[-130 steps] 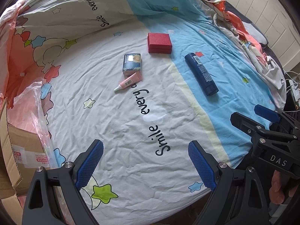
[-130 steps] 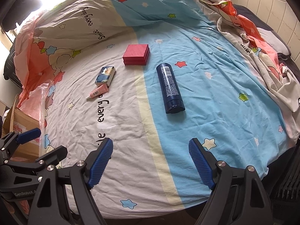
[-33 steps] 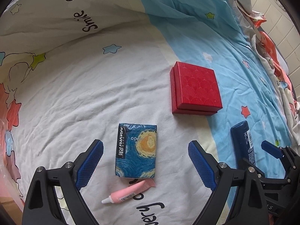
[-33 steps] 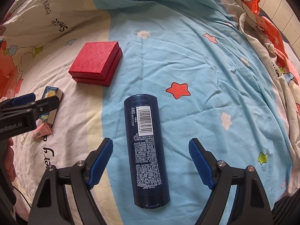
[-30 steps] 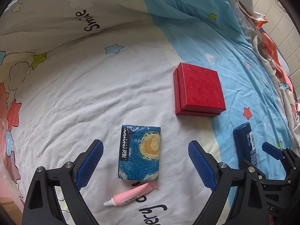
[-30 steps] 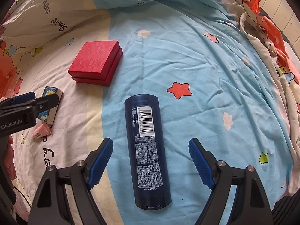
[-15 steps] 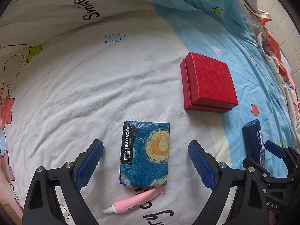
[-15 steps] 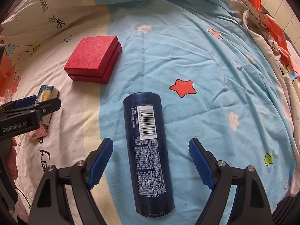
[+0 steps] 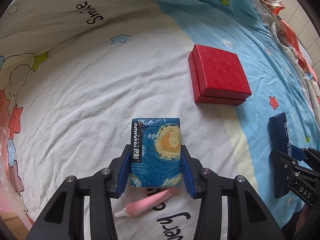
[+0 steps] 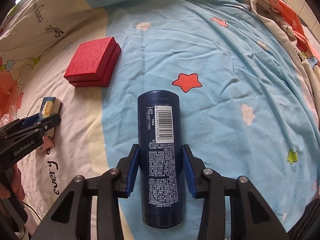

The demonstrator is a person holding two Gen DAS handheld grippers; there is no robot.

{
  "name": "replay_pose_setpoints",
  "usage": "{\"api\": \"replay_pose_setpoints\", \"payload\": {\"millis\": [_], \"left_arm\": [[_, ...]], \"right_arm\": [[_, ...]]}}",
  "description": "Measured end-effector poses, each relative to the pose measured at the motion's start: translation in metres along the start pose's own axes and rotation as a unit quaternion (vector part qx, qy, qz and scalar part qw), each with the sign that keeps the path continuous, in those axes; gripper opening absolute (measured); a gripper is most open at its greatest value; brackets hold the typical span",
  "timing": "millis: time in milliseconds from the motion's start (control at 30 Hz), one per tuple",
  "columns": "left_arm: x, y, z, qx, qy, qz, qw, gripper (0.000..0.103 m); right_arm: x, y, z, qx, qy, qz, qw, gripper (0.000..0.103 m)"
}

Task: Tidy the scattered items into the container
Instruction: 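Lift the tissue pack and dark blue bottle with both tools off the bed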

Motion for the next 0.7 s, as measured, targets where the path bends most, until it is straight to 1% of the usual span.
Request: {"api": "replay_pose_setpoints", "payload": {"millis": [200, 300, 567, 667, 700], "left_arm": [[-0.002, 0.017, 0.004, -0.002, -0.012, 0.007, 0.9999, 0.047], [-0.003, 0.030, 0.006, -0.007, -0.015, 0.024, 0.9996, 0.046], [-0.008, 0.051, 0.020, -0.006, -0.034, 0.032, 0.9989, 0.046], [-0.009, 0.059, 0.025, -0.007, -0.038, 0.033, 0.9987, 0.046], [-0.010, 0.062, 0.026, -0.007, -0.040, 0.035, 0.9986, 0.047]], "right_arm": [[-0.002, 0.014, -0.008, 0.011, 0.003, 0.010, 1.000, 0.038], [-0.001, 0.021, -0.012, 0.014, 0.007, 0.017, 1.000, 0.038], [0.000, 0.043, -0.016, 0.016, 0.008, 0.027, 0.999, 0.038], [-0.009, 0.058, -0.013, 0.016, 0.006, 0.032, 0.999, 0.038], [-0.006, 0.058, -0.015, 0.016, 0.006, 0.033, 0.999, 0.038]]}}
Point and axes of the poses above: each gripper's, at about its wrist camera, not at the fingertips, and y roughly against the way its jaws point, z to its right, x to its top, the point moved 3 cm from there along -y, roughly the way its jaws point, and after that the axes turned 14 degrees about z, right-handed, at the moved point
